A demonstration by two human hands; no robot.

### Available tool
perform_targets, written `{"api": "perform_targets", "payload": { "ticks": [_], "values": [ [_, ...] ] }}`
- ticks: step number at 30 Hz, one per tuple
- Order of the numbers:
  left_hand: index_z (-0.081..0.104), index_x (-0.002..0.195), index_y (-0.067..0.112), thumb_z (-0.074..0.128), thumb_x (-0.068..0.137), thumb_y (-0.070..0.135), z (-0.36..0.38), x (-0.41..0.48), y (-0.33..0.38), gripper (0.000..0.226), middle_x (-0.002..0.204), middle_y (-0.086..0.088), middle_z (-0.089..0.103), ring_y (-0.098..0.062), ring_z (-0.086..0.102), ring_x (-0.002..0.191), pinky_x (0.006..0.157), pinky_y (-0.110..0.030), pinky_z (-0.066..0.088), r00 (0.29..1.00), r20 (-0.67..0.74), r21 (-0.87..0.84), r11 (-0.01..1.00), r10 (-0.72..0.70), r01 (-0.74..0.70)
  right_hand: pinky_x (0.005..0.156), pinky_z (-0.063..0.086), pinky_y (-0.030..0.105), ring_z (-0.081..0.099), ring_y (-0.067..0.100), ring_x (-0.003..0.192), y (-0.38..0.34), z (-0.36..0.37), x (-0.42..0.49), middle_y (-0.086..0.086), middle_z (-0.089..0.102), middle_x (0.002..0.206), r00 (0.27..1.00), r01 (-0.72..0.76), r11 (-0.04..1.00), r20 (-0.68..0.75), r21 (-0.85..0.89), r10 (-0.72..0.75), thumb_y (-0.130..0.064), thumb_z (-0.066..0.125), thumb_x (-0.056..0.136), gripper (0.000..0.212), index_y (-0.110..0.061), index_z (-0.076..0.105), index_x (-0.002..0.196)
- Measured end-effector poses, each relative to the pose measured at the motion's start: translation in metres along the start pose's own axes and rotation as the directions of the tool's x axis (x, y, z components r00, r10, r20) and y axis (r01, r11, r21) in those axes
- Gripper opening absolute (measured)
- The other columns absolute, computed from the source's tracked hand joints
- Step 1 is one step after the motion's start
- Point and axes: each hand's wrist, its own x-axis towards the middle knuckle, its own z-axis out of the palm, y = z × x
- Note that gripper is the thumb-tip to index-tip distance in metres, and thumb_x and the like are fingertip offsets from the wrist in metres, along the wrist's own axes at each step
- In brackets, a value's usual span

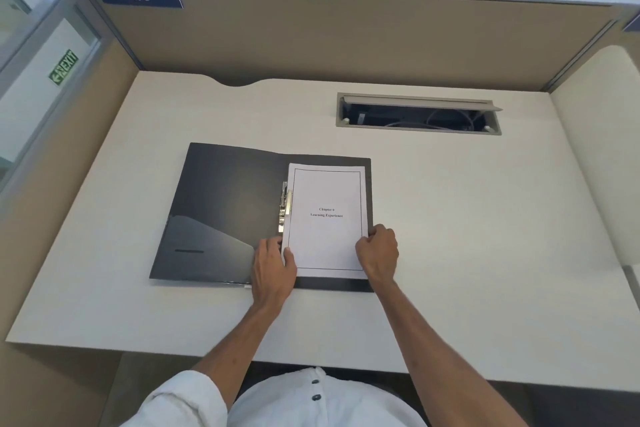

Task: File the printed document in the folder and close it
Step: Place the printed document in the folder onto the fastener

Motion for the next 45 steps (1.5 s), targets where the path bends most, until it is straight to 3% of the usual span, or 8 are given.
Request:
{"api": "perform_targets", "payload": {
  "ticks": [9,17,24,31,33,37,41,45],
  "values": [
    [0.062,0.147,0.011,0.053,0.113,0.022,0.001,-0.006,-0.003,0.037,0.128,-0.008,0.061,-0.029,0.062,0.121,0.101,-0.049,0.060,0.998,0.041,0.073,0.996,0.041,-0.044,0.096,0.055,0.046,0.064,0.039,0.113,-0.002,-0.003,-0.005,0.014,0.058,0.126,0.998,0.059,0.995,0.028,-0.077,-0.057,-0.006,0.052,0.099,0.024,0.001,0.062,0.119],
    [0.063,0.145,0.012,0.053,0.113,0.023,0.002,-0.009,-0.002,0.035,0.124,-0.007,0.060,-0.026,0.061,0.118,0.097,-0.047,0.061,0.998,0.035,0.091,0.995,0.048,-0.051,0.078,0.048,0.038,0.068,0.041,0.100,-0.002,-0.004,-0.005,0.016,0.061,0.119,0.999,0.043,0.995,0.016,-0.086,-0.042,-0.004,0.052,0.099,0.018,0.005,0.065,0.107],
    [0.061,0.142,0.012,0.053,0.113,0.025,-0.001,-0.010,-0.002,0.033,0.121,-0.006,0.057,-0.026,0.060,0.112,0.090,-0.045,0.062,0.995,0.080,0.169,0.983,0.060,-0.073,0.077,0.047,0.037,0.068,0.042,0.098,-0.006,-0.005,-0.005,0.016,0.061,0.118,0.998,0.056,0.990,0.020,-0.129,-0.053,-0.003,0.051,0.098,0.020,0.005,0.067,0.107],
    [0.064,0.138,0.010,0.051,0.114,0.024,-0.005,-0.004,-0.005,0.030,0.119,-0.007,0.059,-0.028,0.066,0.107,0.089,-0.045,0.063,0.994,0.088,0.150,0.985,0.071,-0.083,0.082,0.058,0.045,0.070,0.043,0.098,-0.009,-0.010,-0.003,0.017,0.066,0.114,0.999,0.043,0.991,0.019,-0.125,-0.041,-0.002,0.051,0.096,0.020,0.005,0.068,0.103],
    [0.059,0.144,0.011,0.050,0.114,0.024,-0.009,0.002,-0.004,0.034,0.124,-0.006,0.057,-0.030,0.067,0.109,0.087,-0.046,0.063,0.996,0.048,0.109,0.991,0.070,-0.075,0.085,0.061,0.046,0.070,0.040,0.101,-0.010,-0.013,-0.001,0.015,0.067,0.116,0.999,0.042,0.993,-0.016,-0.113,-0.044,-0.006,0.052,0.097,0.022,0.002,0.071,0.105],
    [0.036,0.168,0.010,0.054,0.112,0.027,-0.021,0.020,-0.001,0.061,0.153,-0.009,0.049,-0.027,0.063,0.125,0.096,-0.044,0.063,0.993,-0.054,0.160,0.982,0.109,-0.100,0.095,0.058,0.043,0.059,0.030,0.130,-0.015,-0.011,0.002,0.009,0.061,0.131,0.976,0.213,0.969,-0.015,-0.122,-0.216,-0.013,0.058,0.103,0.030,-0.005,0.069,0.129],
    [0.038,0.168,0.014,0.052,0.111,0.025,-0.031,0.042,0.003,0.059,0.163,-0.007,0.047,-0.027,0.055,0.140,0.114,-0.044,0.053,0.980,-0.030,0.289,0.940,0.197,-0.180,0.119,0.047,0.037,0.041,0.024,0.155,-0.032,-0.004,0.004,0.002,0.047,0.163,0.868,0.489,0.840,0.227,-0.233,-0.442,-0.019,0.060,0.106,0.057,-0.012,0.048,0.162],
    [0.040,0.168,0.014,0.046,0.115,0.026,-0.039,0.066,0.008,0.055,0.174,-0.007,0.041,-0.026,0.038,0.163,0.135,-0.044,0.034,0.950,0.108,0.389,0.867,0.293,-0.312,0.136,0.027,0.041,0.021,0.024,0.169,-0.048,0.005,0.007,0.003,0.019,0.182,0.775,0.617,0.700,0.433,-0.359,-0.461,-0.028,0.059,0.110,0.073,-0.015,0.026,0.173]
  ]
}}
